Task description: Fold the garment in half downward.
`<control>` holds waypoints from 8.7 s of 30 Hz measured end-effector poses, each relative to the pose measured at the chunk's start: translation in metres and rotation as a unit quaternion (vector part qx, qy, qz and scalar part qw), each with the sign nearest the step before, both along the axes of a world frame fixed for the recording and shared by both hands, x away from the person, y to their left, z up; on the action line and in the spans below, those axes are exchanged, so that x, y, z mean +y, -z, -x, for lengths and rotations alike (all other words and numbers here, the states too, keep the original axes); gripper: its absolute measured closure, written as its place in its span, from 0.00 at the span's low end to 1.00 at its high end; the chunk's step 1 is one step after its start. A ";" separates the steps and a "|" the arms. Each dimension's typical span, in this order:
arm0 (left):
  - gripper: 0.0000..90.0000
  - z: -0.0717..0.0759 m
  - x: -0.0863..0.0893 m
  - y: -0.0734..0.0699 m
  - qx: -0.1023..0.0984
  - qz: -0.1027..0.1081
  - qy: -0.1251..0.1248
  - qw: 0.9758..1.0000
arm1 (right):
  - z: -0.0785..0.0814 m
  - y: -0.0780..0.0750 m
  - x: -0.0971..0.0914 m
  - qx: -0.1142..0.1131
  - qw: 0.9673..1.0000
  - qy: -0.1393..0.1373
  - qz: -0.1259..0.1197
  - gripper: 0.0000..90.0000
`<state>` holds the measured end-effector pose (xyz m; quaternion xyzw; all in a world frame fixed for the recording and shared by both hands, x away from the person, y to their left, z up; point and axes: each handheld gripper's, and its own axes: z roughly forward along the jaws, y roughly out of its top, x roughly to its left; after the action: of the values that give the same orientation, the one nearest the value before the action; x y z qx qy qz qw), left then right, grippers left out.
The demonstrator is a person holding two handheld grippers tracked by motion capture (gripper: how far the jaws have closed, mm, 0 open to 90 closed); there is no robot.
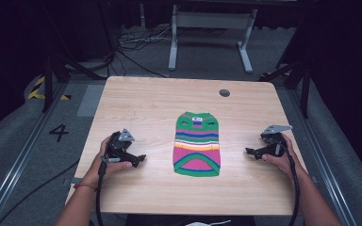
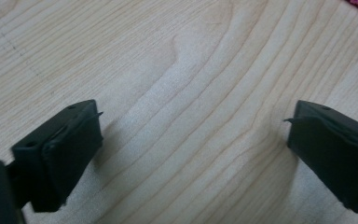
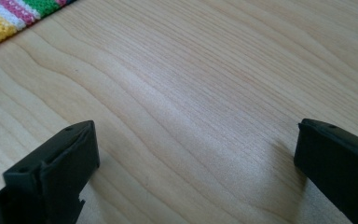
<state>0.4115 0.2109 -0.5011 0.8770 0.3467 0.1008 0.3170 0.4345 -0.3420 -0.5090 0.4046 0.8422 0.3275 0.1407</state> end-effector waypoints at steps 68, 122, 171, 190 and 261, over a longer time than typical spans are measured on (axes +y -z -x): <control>0.77 -0.158 -0.166 -0.005 0.032 0.016 0.028 0.999 | -0.133 -0.006 0.132 0.020 0.999 -0.011 -0.047 0.80; 0.93 -0.157 -0.170 -0.007 -0.001 0.034 0.037 0.999 | -0.110 -0.017 0.136 -0.033 0.997 -0.048 -0.043 0.96; 0.93 0.021 -0.147 -0.053 -0.126 -0.028 0.246 0.961 | 0.029 -0.060 0.133 -0.073 0.961 -0.264 -0.043 0.95; 0.82 0.070 -0.145 -0.021 -0.087 -0.057 0.283 0.953 | 0.076 -0.029 0.128 -0.032 0.948 -0.317 -0.008 0.94; 0.28 0.073 -0.012 -0.021 -0.056 -0.076 0.108 0.990 | 0.095 -0.037 0.056 -0.050 0.986 -0.158 0.026 0.38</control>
<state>0.3390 0.1993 -0.4801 0.9238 0.2232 0.1411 0.2774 0.3397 -0.2861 -0.4717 0.2454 0.8960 0.3428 0.1393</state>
